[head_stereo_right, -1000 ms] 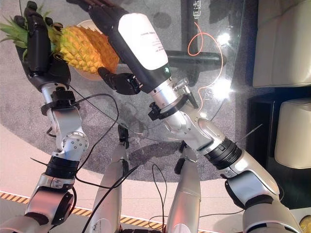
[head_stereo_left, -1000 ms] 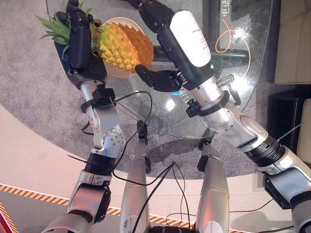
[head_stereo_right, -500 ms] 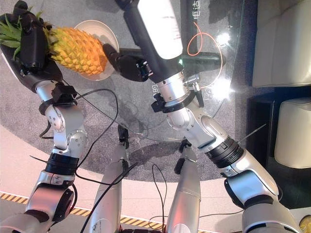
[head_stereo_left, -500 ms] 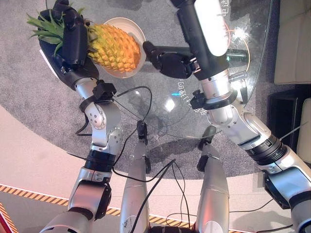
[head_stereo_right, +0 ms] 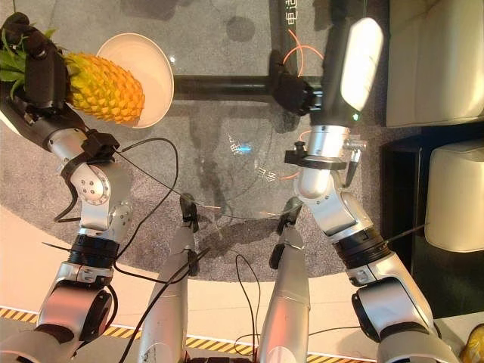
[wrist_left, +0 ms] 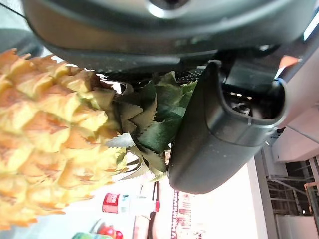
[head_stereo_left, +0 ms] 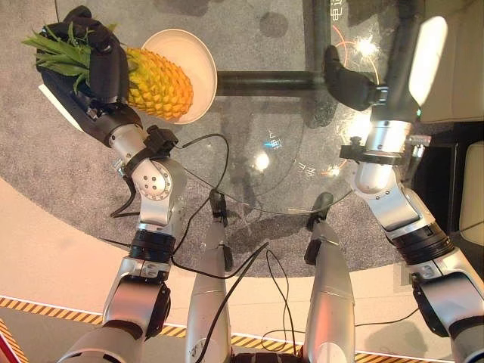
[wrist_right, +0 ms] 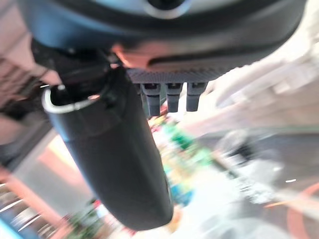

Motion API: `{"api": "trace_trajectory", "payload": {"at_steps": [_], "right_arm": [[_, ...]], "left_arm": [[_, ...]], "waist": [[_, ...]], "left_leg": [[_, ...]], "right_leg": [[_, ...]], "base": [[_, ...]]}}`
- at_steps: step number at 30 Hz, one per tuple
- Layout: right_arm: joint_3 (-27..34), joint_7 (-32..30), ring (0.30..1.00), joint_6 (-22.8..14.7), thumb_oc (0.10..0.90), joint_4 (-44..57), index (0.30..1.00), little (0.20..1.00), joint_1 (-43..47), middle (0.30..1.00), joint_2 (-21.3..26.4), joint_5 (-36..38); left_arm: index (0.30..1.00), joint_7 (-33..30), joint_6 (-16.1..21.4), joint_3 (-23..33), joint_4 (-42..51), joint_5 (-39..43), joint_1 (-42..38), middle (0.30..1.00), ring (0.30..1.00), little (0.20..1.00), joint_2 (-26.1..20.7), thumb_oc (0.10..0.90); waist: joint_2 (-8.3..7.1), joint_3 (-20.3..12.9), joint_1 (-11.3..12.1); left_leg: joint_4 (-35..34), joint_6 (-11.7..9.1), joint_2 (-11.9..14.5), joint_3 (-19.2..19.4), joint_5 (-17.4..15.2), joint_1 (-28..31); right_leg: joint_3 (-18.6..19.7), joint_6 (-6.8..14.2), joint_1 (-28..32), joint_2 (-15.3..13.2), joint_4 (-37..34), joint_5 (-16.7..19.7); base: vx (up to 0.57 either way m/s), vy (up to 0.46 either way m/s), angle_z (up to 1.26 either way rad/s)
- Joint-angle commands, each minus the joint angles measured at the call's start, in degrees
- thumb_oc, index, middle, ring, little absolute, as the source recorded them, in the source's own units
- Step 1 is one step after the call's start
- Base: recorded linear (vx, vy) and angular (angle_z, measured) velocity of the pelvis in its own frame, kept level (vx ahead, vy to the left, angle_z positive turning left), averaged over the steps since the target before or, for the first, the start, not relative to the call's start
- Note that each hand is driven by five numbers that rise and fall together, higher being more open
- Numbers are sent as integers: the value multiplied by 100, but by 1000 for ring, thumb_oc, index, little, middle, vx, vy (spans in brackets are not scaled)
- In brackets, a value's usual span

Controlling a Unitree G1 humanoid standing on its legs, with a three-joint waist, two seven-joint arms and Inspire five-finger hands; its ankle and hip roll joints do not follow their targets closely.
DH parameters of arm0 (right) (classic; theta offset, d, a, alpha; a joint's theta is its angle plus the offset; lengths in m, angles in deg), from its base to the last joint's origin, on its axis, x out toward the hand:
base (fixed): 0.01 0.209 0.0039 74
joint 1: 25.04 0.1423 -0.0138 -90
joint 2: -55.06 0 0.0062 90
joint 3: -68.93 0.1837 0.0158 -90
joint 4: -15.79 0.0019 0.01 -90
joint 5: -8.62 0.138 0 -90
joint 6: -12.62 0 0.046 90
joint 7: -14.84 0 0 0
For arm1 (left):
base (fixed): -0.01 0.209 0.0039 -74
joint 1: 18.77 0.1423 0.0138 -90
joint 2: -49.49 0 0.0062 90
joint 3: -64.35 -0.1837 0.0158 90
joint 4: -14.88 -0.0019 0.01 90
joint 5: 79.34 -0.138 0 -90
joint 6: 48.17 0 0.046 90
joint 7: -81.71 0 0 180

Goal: Pick up the fruit to the plate

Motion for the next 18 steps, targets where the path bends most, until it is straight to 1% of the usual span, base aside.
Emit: {"api": "trace_trajectory", "payload": {"at_steps": [1,3,6,9,11,12,14,18], "right_arm": [[426,-691,900,-290,800,176,900,900,292,900,11,343],[555,-838,900,-328,800,-67,900,900,218,900,62,702],[715,-1013,900,-337,800,-382,900,900,114,900,79,1017],[848,-1129,900,-411,800,-910,900,900,131,900,126,1502],[913,-1143,900,-431,800,-1207,900,900,170,900,156,1854],[921,-1142,900,-435,800,-1256,900,900,182,900,157,1915],[970,-1117,900,-524,800,-1731,900,900,226,900,157,2214],[934,-1024,900,-525,800,-2334,900,900,315,900,195,2657]], "left_arm": [[300,-221,924,372,267,-864,-814,300,300,200,-658,100],[300,-301,954,375,137,-975,-864,300,300,200,-717,100],[300,-416,944,348,-3,-1207,-932,300,300,200,-809,100],[300,-547,963,281,-237,-1331,-1053,300,300,200,-917,100],[300,-613,982,238,-407,-1366,-1149,300,300,200,-987,100],[300,-627,992,228,-441,-1373,-1168,300,300,200,-997,100],[300,-697,1032,182,-672,-1418,-1294,300,300,200,-1063,100],[300,-822,1032,64,-928,-1462,-1488,300,300,200,-1213,100]], "waist": [[-184,-156,-5],[-187,-156,-26],[-200,-156,-45],[-200,-156,-59],[-199,-156,-67],[-200,-156,-68],[-200,-156,-73],[-205,-156,-78]], "left_leg": [[385,-259,106,-219,-372,-136],[391,-263,116,-208,-382,-136],[380,-265,134,-199,-397,-123],[388,-278,149,-177,-410,-120],[392,-283,154,-168,-415,-127],[392,-285,155,-166,-416,-129],[394,-295,167,-152,-425,-124],[416,-305,184,-144,-436,-167]], "right_leg": [[-14,198,373,123,-618,214],[-3,195,365,130,-604,205],[2,199,352,145,-585,198],[-2,201,352,158,-586,195],[-2,200,344,170,-584,190],[-2,199,342,172,-585,189],[-9,199,340,181,-581,182],[-16,191,300,193,-566,172]], "base": [[4,16,-3],[6,8,-2],[9,4,-6],[3,6,-7],[-3,5,-6],[0,0,0],[0,0,0],[0,0,0]]}}
